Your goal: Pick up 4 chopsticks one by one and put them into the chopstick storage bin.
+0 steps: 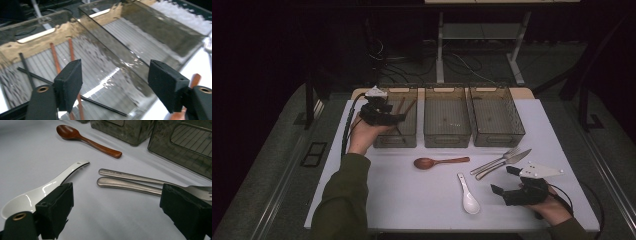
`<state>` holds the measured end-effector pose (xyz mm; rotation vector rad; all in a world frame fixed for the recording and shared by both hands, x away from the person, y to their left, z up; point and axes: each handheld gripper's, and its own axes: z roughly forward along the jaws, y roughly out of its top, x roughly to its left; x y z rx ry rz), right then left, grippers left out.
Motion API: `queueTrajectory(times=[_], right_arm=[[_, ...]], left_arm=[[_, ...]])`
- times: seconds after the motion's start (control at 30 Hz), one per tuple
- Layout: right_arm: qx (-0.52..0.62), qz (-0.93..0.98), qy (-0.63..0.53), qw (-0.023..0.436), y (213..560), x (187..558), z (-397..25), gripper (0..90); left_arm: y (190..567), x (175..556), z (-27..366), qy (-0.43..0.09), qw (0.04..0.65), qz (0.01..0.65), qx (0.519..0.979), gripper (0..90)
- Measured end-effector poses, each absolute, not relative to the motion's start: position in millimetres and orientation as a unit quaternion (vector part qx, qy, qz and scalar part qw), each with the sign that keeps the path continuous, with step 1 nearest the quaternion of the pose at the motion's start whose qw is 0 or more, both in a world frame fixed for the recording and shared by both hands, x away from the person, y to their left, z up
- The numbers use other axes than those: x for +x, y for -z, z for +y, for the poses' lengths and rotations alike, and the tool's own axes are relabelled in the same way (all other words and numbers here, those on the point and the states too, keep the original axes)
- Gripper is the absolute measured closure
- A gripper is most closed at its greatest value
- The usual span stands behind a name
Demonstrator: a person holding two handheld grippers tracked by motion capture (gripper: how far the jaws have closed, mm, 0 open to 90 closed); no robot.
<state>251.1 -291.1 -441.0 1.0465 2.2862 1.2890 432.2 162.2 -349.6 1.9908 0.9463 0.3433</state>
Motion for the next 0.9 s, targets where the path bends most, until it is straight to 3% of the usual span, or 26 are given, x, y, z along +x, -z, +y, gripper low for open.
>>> queueTrajectory(times=[0.2,0.9], right_arm=[[0.366,0.800,-0.449,0.158,441.2,250.8,-290.4,12.0],[0.368,0.799,-0.448,0.159,441.8,250.9,-289.3,12.0]], left_arm=[[352.0,409.3,160.9,-0.128,0.439,0.360,0.813,21.4],[378.4,334.6,152.7,-0.107,0.475,0.307,0.818,19.6]])
